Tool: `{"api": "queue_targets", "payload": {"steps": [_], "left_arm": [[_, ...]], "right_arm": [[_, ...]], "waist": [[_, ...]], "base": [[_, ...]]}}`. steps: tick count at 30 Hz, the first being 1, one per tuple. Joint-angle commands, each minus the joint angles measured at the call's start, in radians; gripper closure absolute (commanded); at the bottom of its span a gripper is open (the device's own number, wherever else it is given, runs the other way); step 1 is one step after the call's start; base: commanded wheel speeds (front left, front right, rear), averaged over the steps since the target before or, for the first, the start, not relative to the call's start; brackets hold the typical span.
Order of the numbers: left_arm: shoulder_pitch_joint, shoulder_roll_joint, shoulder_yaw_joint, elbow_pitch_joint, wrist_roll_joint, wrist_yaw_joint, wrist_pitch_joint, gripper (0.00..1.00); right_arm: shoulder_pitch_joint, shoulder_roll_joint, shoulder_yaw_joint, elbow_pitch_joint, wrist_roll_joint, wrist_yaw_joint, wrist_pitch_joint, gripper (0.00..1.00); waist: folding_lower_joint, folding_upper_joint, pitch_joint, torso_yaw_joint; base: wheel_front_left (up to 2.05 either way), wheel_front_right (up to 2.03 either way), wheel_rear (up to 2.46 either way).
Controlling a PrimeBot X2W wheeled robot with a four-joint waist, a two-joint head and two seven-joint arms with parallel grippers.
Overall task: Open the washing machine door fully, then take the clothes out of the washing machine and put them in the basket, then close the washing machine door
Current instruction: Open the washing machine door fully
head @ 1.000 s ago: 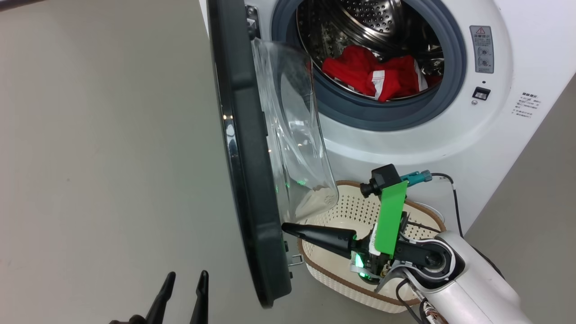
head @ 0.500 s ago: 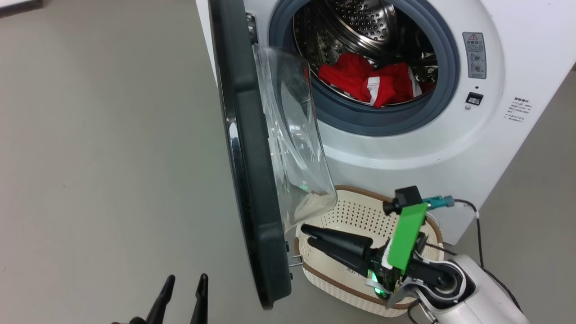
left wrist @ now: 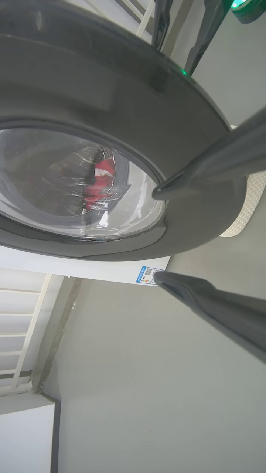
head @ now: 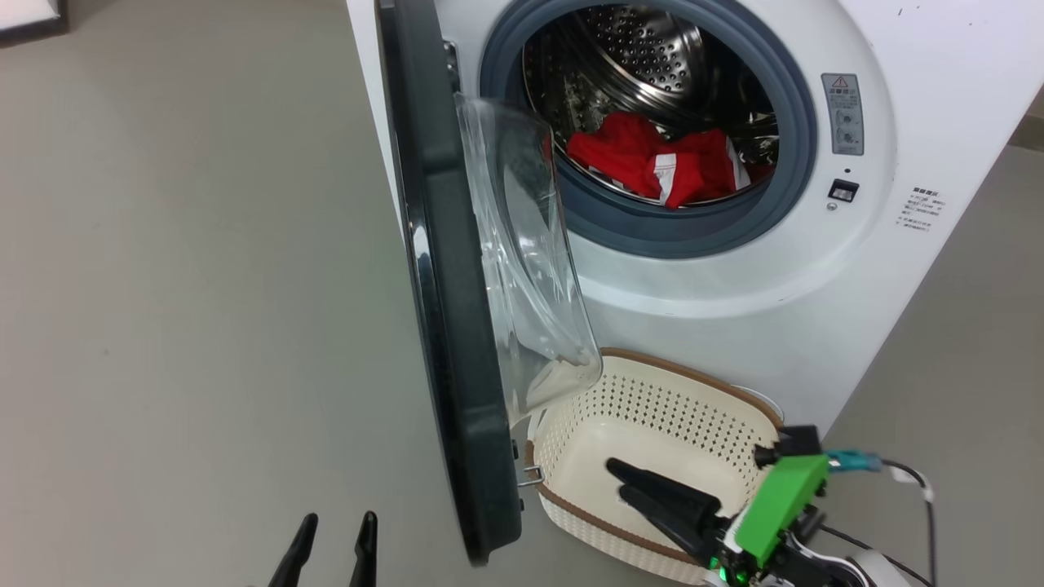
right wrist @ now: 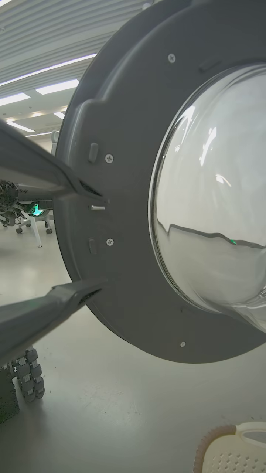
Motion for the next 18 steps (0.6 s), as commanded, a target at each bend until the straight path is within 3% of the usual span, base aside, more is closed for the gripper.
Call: {"api": "queue_targets", "payload": {"steps": [1, 10, 18], "left_arm": [[-0.012, 0.007, 0.035, -0.018, 0.015, -0.008, -0.009, 0.00], [-0.006, 0.007, 0.036, -0.006, 0.027, -0.014, -0.009, 0.00], [-0.005, 0.007, 0.037, -0.007, 0.029, -0.017, -0.009, 0.00]], "right_arm": [[0.000, -0.004, -0.002, -0.028, -0.022, 0.005, -0.031, 0.00], [0.055, -0.051, 0.014, -0.024, -0.177, 0.005, -0.261, 0.00], [0.060, -0.141, 0.191, 0.015, -0.385, 0.005, -0.625, 0.00]], "waist": [[0.0000, 0.0000, -0.004, -0.003], [0.0000, 0.0000, -0.016, -0.015], [0.0000, 0.0000, -0.022, -0.025]], "base": [[0.00, 0.00, 0.00], [0.00, 0.00, 0.00], [0.00, 0.00, 0.00]]}}
